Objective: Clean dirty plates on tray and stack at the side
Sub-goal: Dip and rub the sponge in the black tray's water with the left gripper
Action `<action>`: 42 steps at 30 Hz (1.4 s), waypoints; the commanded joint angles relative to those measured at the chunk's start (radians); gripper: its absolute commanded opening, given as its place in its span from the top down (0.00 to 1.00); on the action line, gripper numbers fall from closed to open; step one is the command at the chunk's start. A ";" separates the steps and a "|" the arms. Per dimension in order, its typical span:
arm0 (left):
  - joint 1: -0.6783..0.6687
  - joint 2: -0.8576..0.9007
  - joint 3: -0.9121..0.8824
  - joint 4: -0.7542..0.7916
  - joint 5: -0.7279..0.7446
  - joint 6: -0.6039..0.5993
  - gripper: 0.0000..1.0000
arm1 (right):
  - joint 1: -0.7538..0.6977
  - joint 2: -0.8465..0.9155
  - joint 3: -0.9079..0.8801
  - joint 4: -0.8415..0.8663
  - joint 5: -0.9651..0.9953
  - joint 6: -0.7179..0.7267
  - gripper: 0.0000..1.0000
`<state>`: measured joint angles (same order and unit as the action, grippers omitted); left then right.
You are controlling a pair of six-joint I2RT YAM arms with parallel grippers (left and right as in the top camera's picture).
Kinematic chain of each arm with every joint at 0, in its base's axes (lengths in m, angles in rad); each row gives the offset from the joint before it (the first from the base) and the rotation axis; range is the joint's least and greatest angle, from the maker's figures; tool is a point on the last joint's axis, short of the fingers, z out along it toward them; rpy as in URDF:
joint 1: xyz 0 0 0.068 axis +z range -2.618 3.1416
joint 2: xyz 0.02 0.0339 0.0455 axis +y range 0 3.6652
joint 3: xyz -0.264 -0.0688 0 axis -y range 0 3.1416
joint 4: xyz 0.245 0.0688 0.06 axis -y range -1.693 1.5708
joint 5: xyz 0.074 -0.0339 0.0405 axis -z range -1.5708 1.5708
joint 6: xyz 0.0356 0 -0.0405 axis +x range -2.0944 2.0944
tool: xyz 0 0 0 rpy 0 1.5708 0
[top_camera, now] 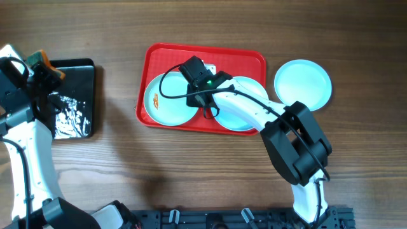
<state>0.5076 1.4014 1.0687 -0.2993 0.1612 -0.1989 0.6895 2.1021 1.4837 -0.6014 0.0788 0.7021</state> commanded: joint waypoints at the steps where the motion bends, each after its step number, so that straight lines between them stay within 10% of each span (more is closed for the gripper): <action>1: 0.050 0.040 0.008 0.022 0.195 0.009 0.96 | 0.003 -0.011 -0.003 0.002 -0.001 0.004 0.96; 9: 0.287 0.080 0.008 0.080 0.795 0.013 0.96 | 0.003 -0.011 -0.003 0.006 -0.001 0.004 0.96; 42: 0.287 0.133 0.005 0.049 0.780 0.039 0.96 | 0.003 -0.011 -0.003 0.006 -0.001 -0.019 0.96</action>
<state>0.7933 1.5269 1.0683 -0.2535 0.9405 -0.1841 0.6895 2.1021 1.4837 -0.5976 0.0788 0.7010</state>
